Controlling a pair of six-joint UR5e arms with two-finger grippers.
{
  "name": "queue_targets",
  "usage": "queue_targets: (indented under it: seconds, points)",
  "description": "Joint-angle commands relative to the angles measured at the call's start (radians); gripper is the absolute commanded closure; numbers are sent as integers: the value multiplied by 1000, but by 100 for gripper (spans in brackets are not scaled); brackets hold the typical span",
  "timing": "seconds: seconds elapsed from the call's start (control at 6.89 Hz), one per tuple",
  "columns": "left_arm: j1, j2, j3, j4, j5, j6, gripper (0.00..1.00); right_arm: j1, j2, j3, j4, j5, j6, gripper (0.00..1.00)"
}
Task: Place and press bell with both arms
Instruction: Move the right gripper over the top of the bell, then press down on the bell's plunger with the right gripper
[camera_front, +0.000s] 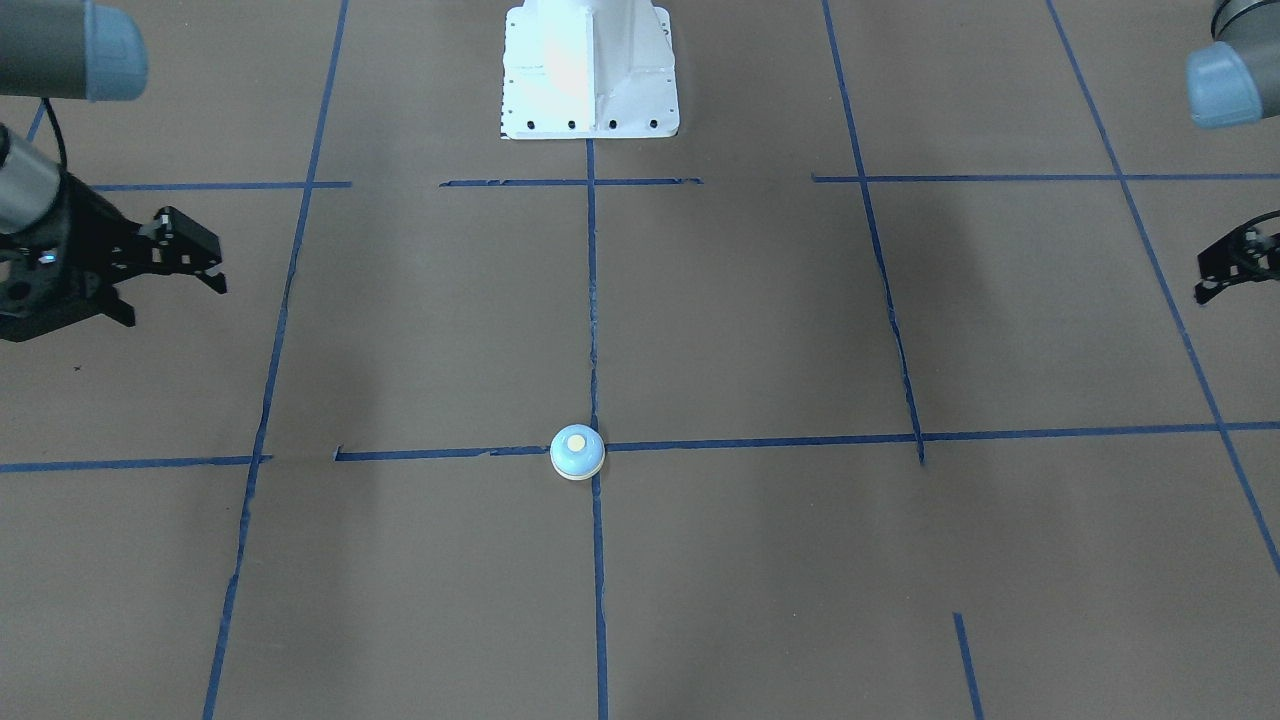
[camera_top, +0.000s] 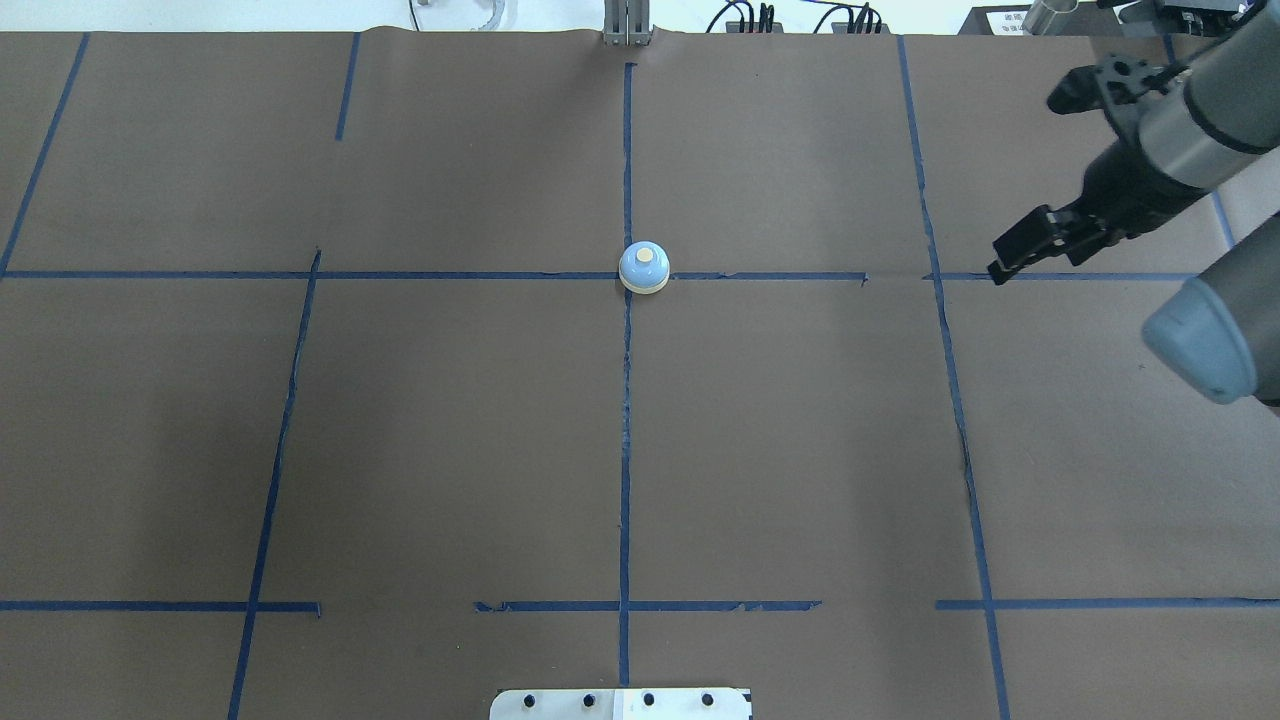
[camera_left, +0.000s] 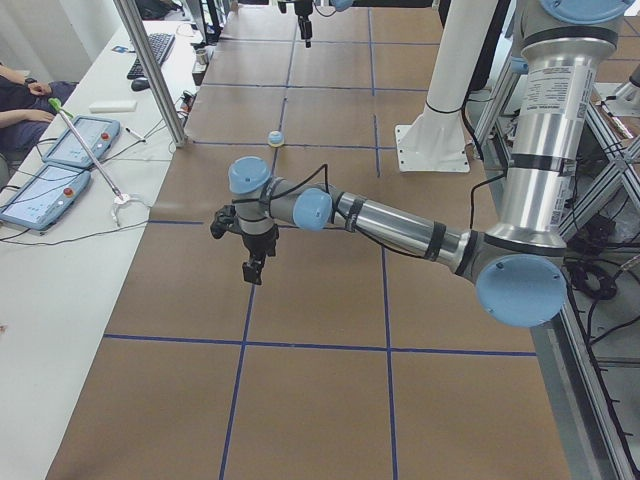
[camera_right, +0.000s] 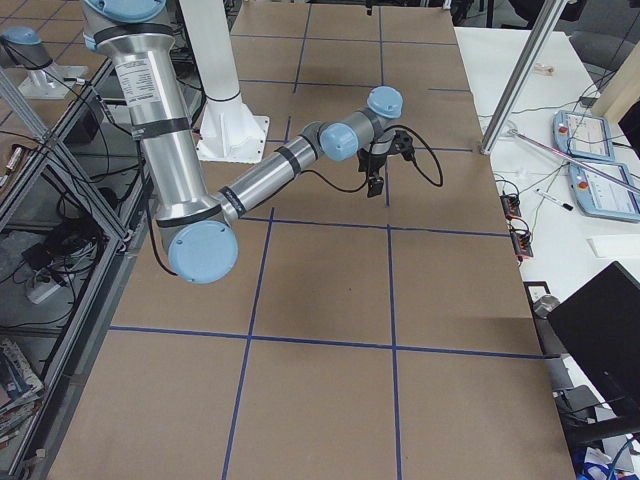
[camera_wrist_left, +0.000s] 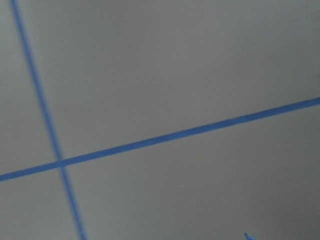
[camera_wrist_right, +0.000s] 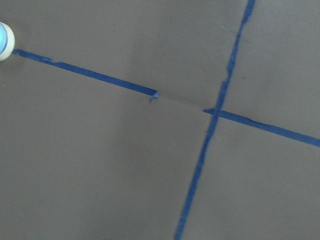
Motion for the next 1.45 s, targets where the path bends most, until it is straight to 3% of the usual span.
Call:
queue_targets:
  seconds: [0.0,0.29,0.58,0.73,1.02,1.16,1.31]
  points:
    - [-171,65,-1,98,-37,170,0,-143,136,-19,-9,-124,185,1]
    - [-188,131,-15,96,-80,160,0,-194,357,-221,-7,-155,339,4]
    - [-188,131,-21,96,-86,158,0,-263,605,-520,0,-247,454,14]
    - [-188,131,-24,96,-86,158,0,-274,710,-658,8,-261,465,26]
    - [-188,131,-32,93,-86,131,0,-278,766,-849,203,-269,542,79]
    - [-188,132,-33,93,-86,129,0,-280,783,-892,206,-278,539,93]
    - [-188,132,-35,93,-86,129,0,-297,781,-905,207,-304,537,96]
